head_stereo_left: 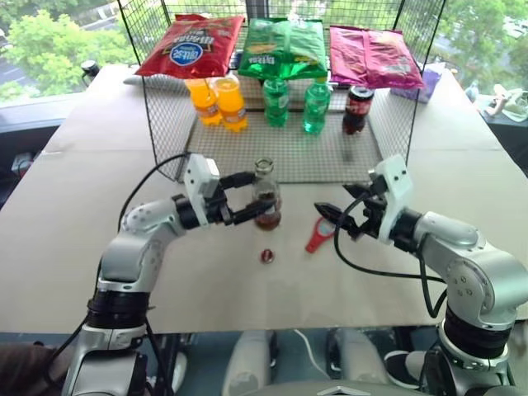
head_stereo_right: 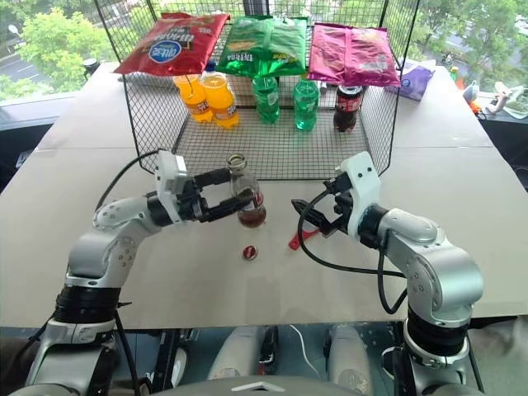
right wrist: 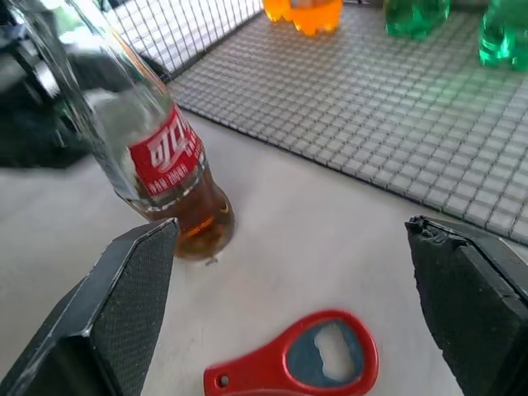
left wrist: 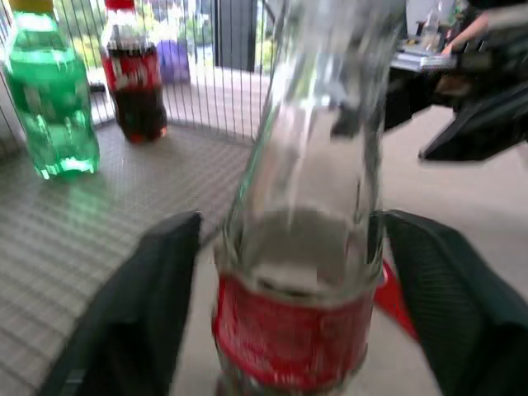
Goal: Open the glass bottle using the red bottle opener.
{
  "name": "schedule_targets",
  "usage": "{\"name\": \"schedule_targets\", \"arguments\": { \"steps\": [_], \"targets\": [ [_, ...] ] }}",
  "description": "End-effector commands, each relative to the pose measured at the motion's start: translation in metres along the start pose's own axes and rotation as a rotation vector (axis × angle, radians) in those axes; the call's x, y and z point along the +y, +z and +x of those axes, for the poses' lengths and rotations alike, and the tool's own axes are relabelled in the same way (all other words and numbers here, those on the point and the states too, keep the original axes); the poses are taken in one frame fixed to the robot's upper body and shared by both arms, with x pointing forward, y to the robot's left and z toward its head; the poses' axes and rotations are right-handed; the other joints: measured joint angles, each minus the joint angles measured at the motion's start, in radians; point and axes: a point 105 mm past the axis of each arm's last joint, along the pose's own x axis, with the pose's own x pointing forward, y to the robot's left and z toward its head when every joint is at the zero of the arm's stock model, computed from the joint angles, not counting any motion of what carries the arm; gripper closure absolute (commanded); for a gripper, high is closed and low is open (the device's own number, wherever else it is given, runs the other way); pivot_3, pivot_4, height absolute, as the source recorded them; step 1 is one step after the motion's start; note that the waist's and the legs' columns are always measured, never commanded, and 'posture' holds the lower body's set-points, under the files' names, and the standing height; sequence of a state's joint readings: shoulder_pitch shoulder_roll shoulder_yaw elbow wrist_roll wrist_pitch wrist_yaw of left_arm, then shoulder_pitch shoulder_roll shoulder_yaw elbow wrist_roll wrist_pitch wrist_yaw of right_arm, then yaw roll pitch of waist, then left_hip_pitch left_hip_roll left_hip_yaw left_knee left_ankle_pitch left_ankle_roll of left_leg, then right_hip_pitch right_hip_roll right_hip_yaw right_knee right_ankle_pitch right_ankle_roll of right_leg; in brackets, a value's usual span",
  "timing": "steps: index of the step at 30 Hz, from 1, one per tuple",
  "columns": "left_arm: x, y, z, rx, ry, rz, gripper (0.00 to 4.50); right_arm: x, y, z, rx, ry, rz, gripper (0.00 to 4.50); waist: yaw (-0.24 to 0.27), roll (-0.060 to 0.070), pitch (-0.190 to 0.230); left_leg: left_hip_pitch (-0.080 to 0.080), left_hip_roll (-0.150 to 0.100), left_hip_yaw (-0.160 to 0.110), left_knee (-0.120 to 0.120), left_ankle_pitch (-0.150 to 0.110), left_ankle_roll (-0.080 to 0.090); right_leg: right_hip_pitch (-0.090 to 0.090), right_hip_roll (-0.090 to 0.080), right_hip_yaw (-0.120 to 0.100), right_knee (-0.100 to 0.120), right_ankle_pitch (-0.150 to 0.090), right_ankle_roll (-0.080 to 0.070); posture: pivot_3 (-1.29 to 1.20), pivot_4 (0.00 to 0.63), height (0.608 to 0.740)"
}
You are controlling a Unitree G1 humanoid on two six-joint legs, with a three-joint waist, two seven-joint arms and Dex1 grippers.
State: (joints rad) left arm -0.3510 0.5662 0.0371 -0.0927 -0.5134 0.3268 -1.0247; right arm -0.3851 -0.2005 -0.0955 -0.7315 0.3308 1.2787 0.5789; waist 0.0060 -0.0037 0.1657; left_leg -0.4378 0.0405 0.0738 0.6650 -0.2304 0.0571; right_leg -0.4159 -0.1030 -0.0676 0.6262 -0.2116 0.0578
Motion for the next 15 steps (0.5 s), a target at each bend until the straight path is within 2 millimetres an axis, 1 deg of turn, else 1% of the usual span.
{"name": "schedule_targets", "arguments": {
  "steps": [1,4,7,12,15],
  "targets": [
    [-0.002,0.015,0.004,-0.024,-0.010,0.045,0.04,0.011,0.016,-0.001,-0.068,0.039,-0.077,0.00,0.000,0.000,0.000,0.000,0.000,0.000,0.000,0.000,0.000,0.000,0.000,0.000,0.000,0.001,-0.001,0.00,0.150,0.740],
    [-0.005,0.020,0.007,-0.028,-0.014,0.047,0.04,0.012,0.017,0.000,-0.072,0.044,-0.094,0.00,0.000,0.000,0.001,-0.001,-0.001,0.000,0.000,0.000,0.000,0.000,0.000,0.000,0.000,0.001,-0.001,0.00,0.150,0.740],
    [-0.007,0.023,0.004,-0.027,-0.014,0.042,0.04,0.012,0.018,-0.001,-0.078,0.044,-0.110,0.00,-0.001,0.000,0.001,-0.001,-0.001,0.000,0.000,0.000,0.000,0.000,0.000,0.000,0.000,0.000,-0.001,0.00,0.150,0.740],
    [-0.014,0.024,-0.013,-0.009,-0.023,0.013,0.04,0.010,0.020,-0.006,-0.102,0.030,-0.144,0.00,-0.010,-0.001,0.002,-0.001,-0.001,0.000,0.000,0.000,0.000,-0.001,0.000,0.000,0.000,0.000,0.000,0.00,0.150,0.740],
    [-0.018,0.022,-0.023,0.015,-0.027,-0.008,0.04,0.008,0.015,-0.012,-0.096,0.023,-0.157,0.00,-0.014,-0.001,0.002,-0.001,-0.001,0.000,0.000,0.000,0.000,-0.001,0.000,0.000,0.000,0.000,0.000,0.00,0.150,0.740]
  ]
}}
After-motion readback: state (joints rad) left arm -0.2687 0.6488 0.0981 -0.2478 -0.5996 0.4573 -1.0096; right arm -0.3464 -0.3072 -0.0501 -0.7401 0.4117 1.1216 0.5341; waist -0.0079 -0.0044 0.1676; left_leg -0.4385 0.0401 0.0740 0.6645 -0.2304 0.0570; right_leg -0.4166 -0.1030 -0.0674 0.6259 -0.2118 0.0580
